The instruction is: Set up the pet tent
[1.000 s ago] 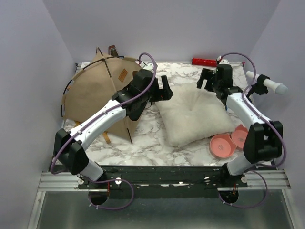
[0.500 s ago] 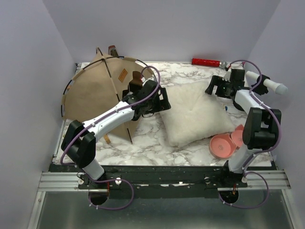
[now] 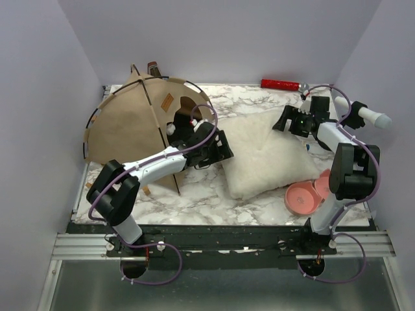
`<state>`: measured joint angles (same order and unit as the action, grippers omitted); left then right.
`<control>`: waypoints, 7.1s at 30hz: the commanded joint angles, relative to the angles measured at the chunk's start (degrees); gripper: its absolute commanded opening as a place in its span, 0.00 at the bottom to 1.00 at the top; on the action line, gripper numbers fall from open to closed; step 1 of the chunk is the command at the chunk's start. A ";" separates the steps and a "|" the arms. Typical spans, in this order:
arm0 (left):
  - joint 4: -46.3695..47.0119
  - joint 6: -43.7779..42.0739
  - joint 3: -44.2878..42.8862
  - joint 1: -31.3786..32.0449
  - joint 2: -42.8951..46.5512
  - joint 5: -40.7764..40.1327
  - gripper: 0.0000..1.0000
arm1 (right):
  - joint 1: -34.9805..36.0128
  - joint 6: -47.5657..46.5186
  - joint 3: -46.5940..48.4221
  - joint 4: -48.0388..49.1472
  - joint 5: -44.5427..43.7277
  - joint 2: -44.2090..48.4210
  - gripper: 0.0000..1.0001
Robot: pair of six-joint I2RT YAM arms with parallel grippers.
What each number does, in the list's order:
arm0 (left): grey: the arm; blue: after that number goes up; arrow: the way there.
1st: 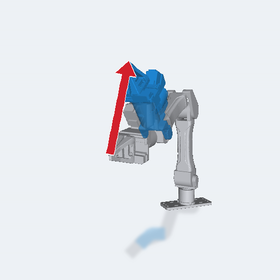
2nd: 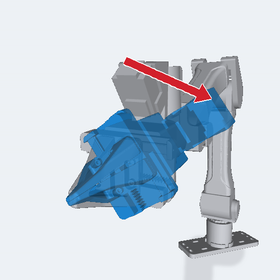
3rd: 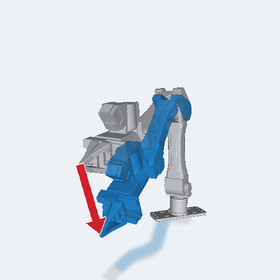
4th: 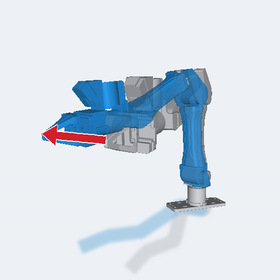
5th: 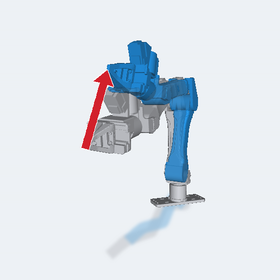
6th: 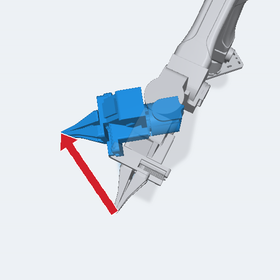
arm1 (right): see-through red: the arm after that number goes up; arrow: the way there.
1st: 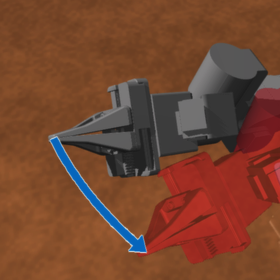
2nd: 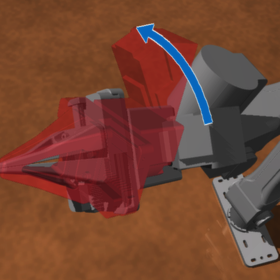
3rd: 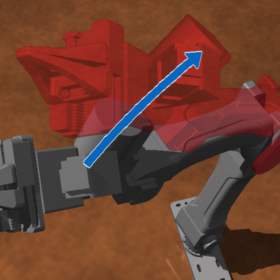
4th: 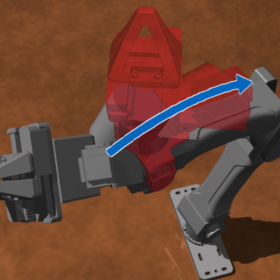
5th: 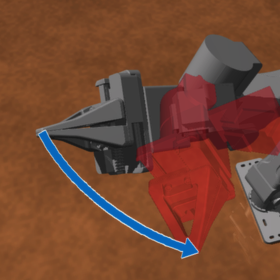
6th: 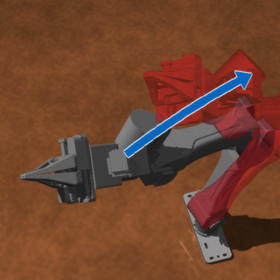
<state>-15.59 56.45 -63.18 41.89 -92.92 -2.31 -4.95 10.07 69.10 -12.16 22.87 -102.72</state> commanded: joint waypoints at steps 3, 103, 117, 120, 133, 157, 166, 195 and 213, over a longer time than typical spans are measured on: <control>9.19 3.11 -0.38 2.46 -3.81 1.75 0.99 | -0.19 2.66 -0.87 -2.16 0.92 -1.74 0.97; 15.96 -32.60 13.10 -9.46 24.07 10.00 0.54 | 49.24 0.12 2.88 11.24 -15.95 -3.65 0.00; 9.42 -35.96 5.43 -9.58 26.96 -3.79 0.73 | 49.25 2.07 -4.07 19.24 -17.65 1.43 0.00; 9.31 -35.82 6.04 -9.60 26.97 -3.81 0.82 | 49.24 3.73 -7.33 23.90 -16.82 3.67 0.00; 7.34 -35.19 -1.31 -10.07 16.58 -2.05 0.92 | 49.25 9.25 -22.82 52.04 -5.23 11.71 0.00; 6.22 -41.34 -3.11 -10.12 8.51 0.42 0.18 | 49.25 4.93 -25.70 53.39 -4.60 15.81 0.00; 8.14 -38.94 9.65 -10.08 21.85 -5.88 0.00 | 49.23 6.24 -26.78 49.85 -8.47 17.91 0.22; 10.44 -35.26 18.36 -15.63 28.83 -21.98 0.00 | 49.23 8.36 -28.99 45.13 -6.17 18.17 0.80; 19.13 -40.95 3.05 -18.25 10.98 -13.35 0.00 | 48.96 9.09 -28.80 40.39 -13.81 11.47 0.27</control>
<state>-0.80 18.13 -54.26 24.47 -77.62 -19.22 44.18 17.67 38.04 31.92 14.41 -89.49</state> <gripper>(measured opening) 0.012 0.487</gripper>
